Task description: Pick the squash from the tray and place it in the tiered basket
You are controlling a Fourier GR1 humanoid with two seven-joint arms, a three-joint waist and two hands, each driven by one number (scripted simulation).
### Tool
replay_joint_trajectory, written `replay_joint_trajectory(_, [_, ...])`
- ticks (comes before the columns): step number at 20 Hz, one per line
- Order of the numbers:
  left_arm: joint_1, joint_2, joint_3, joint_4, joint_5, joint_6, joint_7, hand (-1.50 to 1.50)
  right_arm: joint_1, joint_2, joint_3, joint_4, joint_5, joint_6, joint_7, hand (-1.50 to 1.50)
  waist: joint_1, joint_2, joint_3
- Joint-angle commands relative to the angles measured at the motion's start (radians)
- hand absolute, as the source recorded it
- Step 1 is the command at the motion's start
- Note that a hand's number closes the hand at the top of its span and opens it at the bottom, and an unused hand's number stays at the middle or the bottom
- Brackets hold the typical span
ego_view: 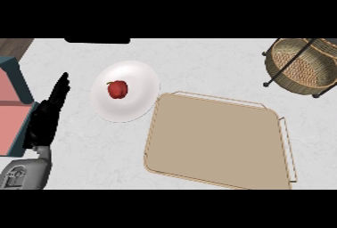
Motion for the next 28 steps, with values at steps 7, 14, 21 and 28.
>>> replay_joint_trajectory(7, [-0.033,0.02,0.028,0.012,0.012,-0.024,0.018,0.0,0.057,0.044,-0.132,0.129,-0.126,0.025,-0.016,-1.5,-0.004,0.006,0.007])
replay_joint_trajectory(14, [-0.022,-0.02,0.006,0.043,-0.028,0.013,-0.019,0.0,0.045,0.004,-0.25,0.107,-0.23,-0.105,-0.107,-1.5,-0.003,0.009,0.007])
replay_joint_trajectory(21, [-0.005,-0.049,-0.004,0.041,-0.04,0.028,-0.013,0.0,0.036,-0.064,-0.28,0.023,-0.26,-0.15,-0.091,-1.5,-0.017,0.002,0.006])
replay_joint_trajectory(28, [0.059,-0.017,0.008,-0.074,-0.022,-0.008,0.035,0.0,0.16,-0.191,-0.41,-0.016,-0.414,0.032,-0.028,-1.5,-0.04,-0.011,0.007])
